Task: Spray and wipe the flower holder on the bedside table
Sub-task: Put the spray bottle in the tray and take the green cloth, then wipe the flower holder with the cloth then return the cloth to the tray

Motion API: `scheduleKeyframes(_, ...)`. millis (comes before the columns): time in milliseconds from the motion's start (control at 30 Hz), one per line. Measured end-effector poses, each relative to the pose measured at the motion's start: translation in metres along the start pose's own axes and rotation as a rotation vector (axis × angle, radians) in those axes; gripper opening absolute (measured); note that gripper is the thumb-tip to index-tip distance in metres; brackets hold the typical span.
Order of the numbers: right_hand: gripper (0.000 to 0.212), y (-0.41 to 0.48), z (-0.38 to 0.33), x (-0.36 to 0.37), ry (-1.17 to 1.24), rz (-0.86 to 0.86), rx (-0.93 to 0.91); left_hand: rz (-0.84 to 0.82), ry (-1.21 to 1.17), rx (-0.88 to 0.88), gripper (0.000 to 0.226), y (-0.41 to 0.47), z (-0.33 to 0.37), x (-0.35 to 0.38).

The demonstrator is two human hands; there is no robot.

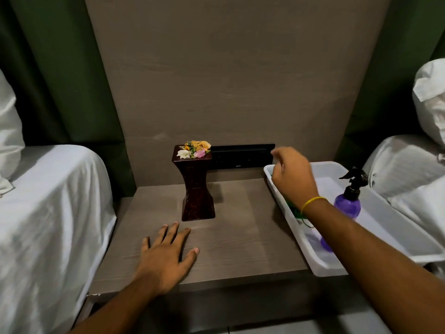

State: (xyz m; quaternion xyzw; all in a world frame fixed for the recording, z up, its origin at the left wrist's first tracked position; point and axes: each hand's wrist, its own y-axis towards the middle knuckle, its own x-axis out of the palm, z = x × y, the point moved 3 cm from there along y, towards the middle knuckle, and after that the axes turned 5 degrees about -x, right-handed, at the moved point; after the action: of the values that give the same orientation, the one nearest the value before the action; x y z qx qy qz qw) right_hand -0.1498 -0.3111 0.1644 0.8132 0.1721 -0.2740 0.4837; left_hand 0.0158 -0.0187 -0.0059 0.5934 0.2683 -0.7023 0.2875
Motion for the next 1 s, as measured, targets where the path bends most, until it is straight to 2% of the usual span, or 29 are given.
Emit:
scheduleKeyframes(67,0.033,0.008,0.039,0.032,-0.109,-0.246,0.293,0.000,-0.007,0.002,0.098,0.000,0.000,0.000)
scheduleKeyframes(200,0.040,-0.002,0.091,0.060,-0.116,-0.475,0.552,0.012,-0.014,0.006,0.086,0.001,-0.001,0.001)
scheduleKeyframes(433,0.040,0.002,0.108,0.068,-0.176,-0.676,0.616,0.025,-0.031,0.015,0.080,0.003,-0.004,0.003)
scheduleKeyframes(500,0.041,0.003,0.108,0.069,-0.176,-0.676,0.634,0.031,-0.032,0.015,0.080,0.002,-0.003,0.002)
scheduleKeyframes(633,0.044,0.001,0.098,0.062,-0.113,-0.478,0.748,0.008,-0.039,0.023,0.082,0.001,0.002,0.002)
scheduleKeyframes(767,0.064,-0.005,0.088,0.049,0.185,-0.094,0.969,-0.001,-0.020,0.006,0.080,0.001,0.002,-0.001)
scheduleKeyframes(833,0.066,-0.006,0.080,0.041,0.384,0.086,1.070,-0.011,-0.024,0.006,0.080,-0.001,0.002,-0.001)
scheduleKeyframes(900,0.055,-0.007,0.067,0.035,0.617,0.234,1.137,-0.003,-0.045,0.005,0.080,-0.002,0.000,-0.002)
scheduleKeyframes(1000,0.009,-0.006,0.038,0.024,0.781,0.404,1.131,0.002,-0.050,0.000,0.079,-0.003,0.002,-0.005)
